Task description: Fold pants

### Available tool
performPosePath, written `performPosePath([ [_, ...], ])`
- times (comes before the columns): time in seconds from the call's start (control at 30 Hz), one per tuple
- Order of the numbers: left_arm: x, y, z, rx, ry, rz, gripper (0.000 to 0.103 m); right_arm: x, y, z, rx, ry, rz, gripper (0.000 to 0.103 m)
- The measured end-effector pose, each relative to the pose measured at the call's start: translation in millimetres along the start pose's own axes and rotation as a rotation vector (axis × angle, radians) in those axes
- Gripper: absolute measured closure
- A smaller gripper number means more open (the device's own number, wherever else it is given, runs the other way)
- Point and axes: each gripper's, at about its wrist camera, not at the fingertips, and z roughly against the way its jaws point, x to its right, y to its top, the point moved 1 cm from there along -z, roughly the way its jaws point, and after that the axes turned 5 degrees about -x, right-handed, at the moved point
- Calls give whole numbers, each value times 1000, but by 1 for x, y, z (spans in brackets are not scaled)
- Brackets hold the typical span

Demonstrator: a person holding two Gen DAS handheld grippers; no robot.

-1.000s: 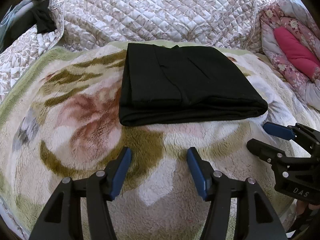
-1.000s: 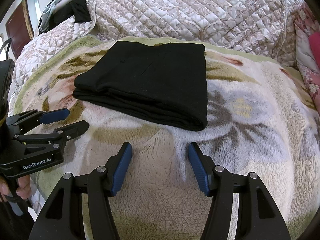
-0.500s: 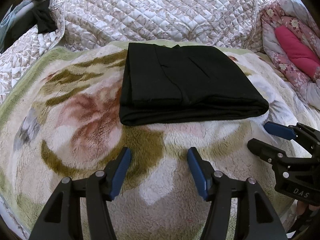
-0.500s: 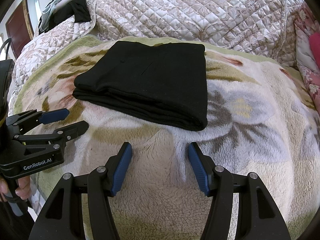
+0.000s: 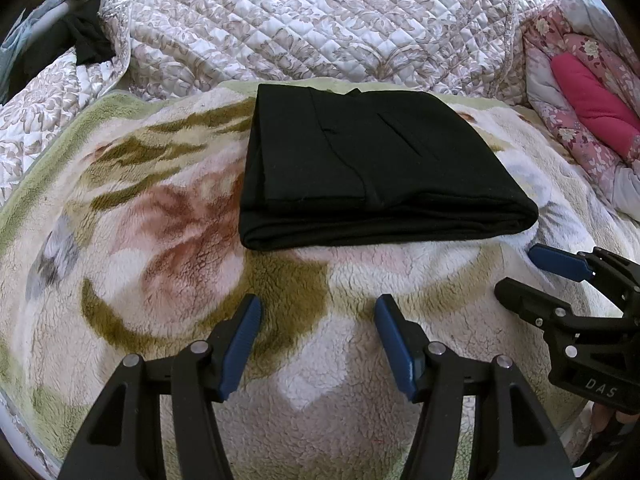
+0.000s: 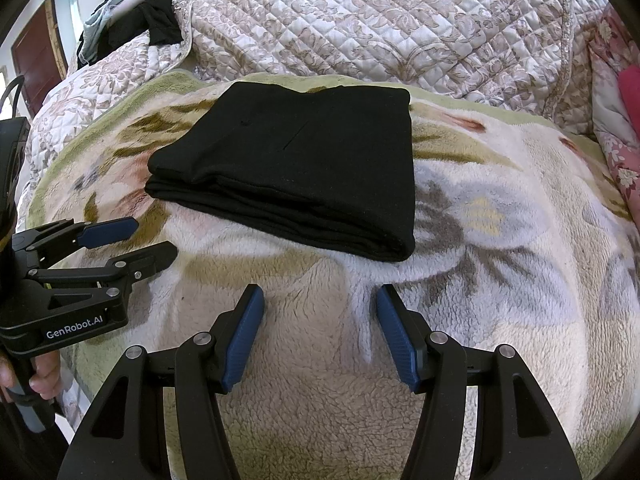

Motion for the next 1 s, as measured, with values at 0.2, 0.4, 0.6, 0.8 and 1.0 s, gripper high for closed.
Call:
performPosePath([
  [0.2,-1,-1,0,0,0,-2,41,0,0,0,0,-1,0,44],
  [0.4,-1,1,0,-2,-1,-3,40,0,0,0,0,-1,-1,44],
  [0.6,-1,1,0,-2,-1,-3,40,0,-1,0,1,-2,-1,44],
  [0.8,-1,0,0,-3,-2,-5,40,0,0,0,2,-3,-1,44],
  [1.0,-1,1,0,-3,-1,-5,40,0,0,0,2,-4,-1,43],
])
